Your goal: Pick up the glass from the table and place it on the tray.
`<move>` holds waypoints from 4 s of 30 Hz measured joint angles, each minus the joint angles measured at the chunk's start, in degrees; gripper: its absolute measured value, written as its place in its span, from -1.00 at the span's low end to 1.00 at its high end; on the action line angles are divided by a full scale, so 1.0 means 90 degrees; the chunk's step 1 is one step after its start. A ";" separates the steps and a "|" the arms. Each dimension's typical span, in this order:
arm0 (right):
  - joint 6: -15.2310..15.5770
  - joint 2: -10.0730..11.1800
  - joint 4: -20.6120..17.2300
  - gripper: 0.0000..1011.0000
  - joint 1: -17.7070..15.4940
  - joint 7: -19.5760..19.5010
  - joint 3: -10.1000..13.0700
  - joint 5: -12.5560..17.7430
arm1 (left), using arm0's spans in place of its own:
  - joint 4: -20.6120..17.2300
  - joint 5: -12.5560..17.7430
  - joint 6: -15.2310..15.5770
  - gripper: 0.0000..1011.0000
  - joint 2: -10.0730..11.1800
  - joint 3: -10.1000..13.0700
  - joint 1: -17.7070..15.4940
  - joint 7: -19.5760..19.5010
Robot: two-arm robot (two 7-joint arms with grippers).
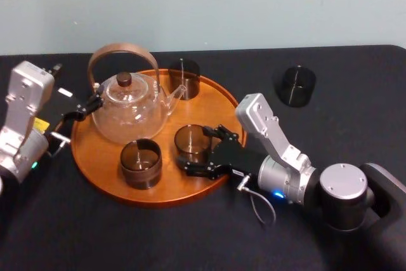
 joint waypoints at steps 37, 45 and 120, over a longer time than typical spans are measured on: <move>0.0056 0.1239 -0.1323 0.98 -0.1406 -0.0478 0.1260 0.0674 | 0.0000 0.0000 0.0000 1.00 0.0000 0.0000 0.0000 0.0000; 0.0055 0.1257 -0.1257 0.98 -0.1439 -0.0668 0.1605 0.0746 | 0.0000 0.0000 0.0000 1.00 0.0000 0.0000 0.0000 0.0000; 0.0477 0.0330 0.1850 0.98 0.1066 -0.0698 0.1776 0.0468 | 0.0000 0.0000 0.0000 1.00 0.0000 0.0000 0.0000 0.0000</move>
